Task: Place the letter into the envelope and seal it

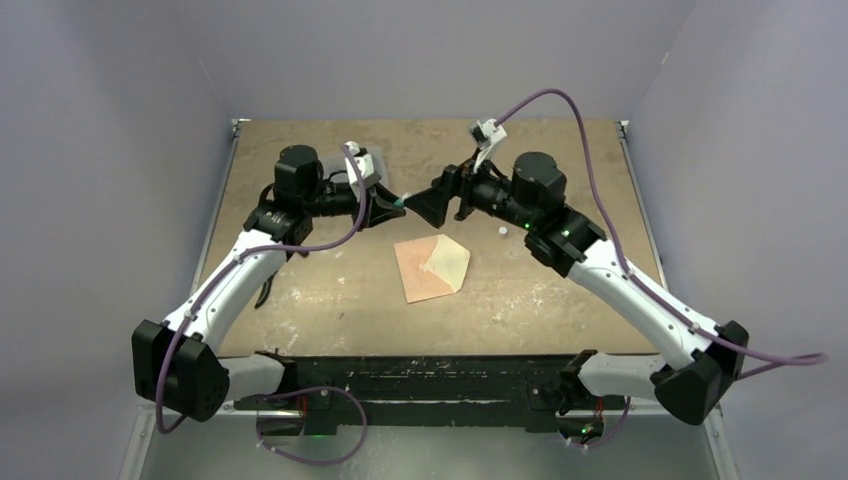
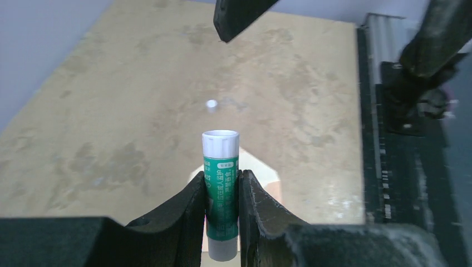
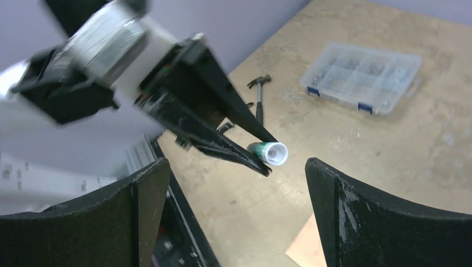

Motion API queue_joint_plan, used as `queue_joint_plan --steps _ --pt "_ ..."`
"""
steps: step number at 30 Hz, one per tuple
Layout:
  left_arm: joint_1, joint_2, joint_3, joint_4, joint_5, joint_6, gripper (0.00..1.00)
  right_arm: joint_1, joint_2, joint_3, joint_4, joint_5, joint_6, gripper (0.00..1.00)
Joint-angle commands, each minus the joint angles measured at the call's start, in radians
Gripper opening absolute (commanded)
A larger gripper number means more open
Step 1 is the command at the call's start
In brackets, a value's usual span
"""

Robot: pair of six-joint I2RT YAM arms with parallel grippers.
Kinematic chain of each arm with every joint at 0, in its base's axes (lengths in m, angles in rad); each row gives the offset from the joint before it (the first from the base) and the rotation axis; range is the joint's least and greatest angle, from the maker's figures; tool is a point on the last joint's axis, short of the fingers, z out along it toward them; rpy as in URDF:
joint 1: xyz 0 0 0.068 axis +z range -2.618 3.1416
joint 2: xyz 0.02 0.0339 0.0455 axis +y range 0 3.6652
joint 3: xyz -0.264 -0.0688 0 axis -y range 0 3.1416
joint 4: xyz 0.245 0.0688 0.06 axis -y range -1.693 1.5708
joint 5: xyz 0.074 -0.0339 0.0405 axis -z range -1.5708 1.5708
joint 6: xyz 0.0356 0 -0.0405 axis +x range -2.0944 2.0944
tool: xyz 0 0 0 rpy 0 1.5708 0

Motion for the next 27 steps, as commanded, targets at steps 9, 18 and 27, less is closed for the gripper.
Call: queue_joint_plan --steps 9,18,27 --pt "0.001 0.046 0.049 -0.138 0.443 -0.01 0.0 -0.007 0.015 0.042 -0.193 -0.37 -0.523 0.68" --pt "0.001 0.026 0.059 -0.25 0.44 0.188 0.0 -0.006 0.081 0.108 -0.213 -0.423 -0.511 0.07" --pt "0.001 -0.018 0.033 -0.101 0.255 0.138 0.0 -0.006 0.111 0.115 -0.122 -0.312 -0.282 0.0"
